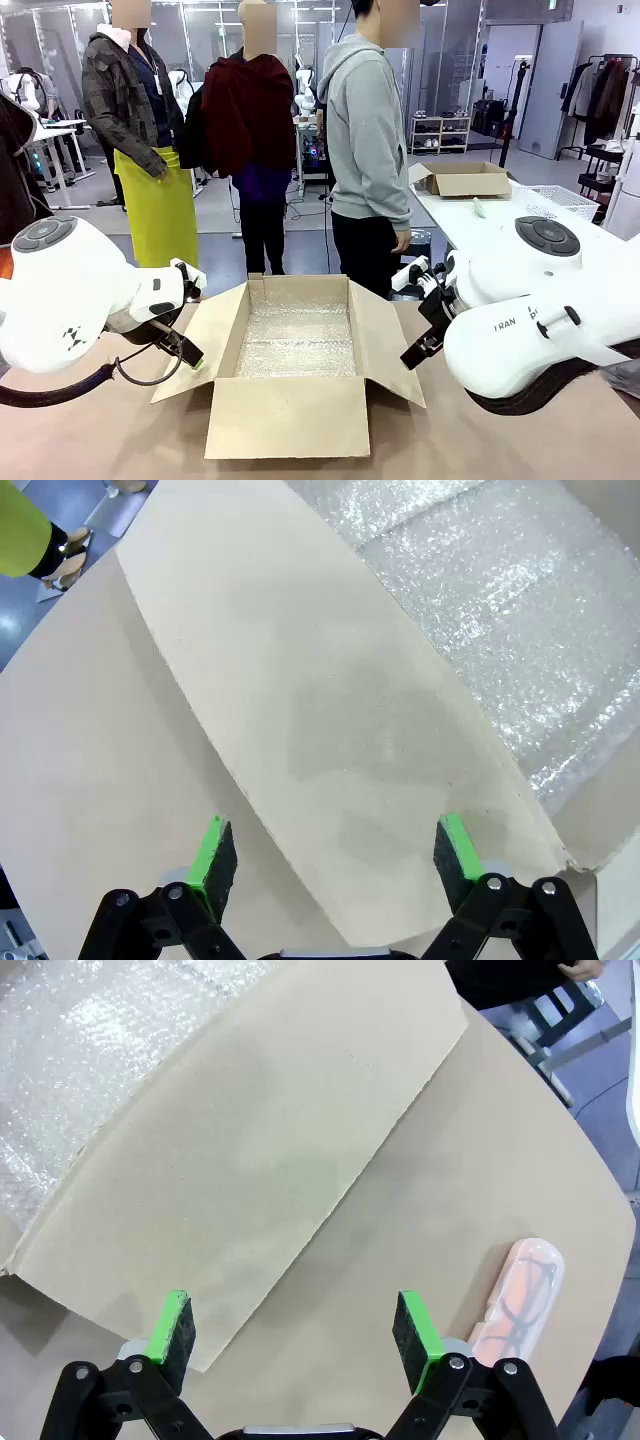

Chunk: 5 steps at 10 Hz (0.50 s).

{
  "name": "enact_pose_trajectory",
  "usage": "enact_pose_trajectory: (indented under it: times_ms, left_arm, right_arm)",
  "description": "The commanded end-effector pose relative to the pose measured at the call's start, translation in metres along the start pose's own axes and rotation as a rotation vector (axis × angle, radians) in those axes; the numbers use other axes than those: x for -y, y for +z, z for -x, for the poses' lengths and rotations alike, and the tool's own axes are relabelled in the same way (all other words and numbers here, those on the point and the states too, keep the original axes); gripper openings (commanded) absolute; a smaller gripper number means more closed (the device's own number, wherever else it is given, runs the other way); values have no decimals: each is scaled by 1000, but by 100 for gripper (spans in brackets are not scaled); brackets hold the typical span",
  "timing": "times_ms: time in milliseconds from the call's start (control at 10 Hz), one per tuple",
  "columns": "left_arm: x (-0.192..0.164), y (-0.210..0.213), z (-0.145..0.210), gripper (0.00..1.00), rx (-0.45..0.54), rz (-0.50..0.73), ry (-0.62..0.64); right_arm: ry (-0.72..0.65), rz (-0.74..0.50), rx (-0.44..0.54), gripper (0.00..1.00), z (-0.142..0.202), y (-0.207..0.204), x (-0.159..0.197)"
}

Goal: Pack the glasses set securely to prepare it for shipping.
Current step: Place the Glasses case inside the Package Box.

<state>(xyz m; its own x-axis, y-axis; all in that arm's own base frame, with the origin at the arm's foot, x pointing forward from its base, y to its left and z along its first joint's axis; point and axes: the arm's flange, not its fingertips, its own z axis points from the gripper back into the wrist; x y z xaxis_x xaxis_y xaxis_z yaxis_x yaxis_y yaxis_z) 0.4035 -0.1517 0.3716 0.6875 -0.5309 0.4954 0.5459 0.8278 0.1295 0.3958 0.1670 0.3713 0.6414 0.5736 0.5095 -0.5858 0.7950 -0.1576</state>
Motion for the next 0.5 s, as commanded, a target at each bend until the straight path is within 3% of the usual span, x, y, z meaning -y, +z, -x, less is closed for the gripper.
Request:
enact_pose_trajectory:
  times_ms: [0, 400]
  left_arm:
    - [0, 0, 0, 100, 0, 0, 0]
    - [0, 0, 0, 100, 0, 0, 0]
  right_arm:
    - [0, 0, 0, 100, 0, 0, 0]
    - [0, 0, 0, 100, 0, 0, 0]
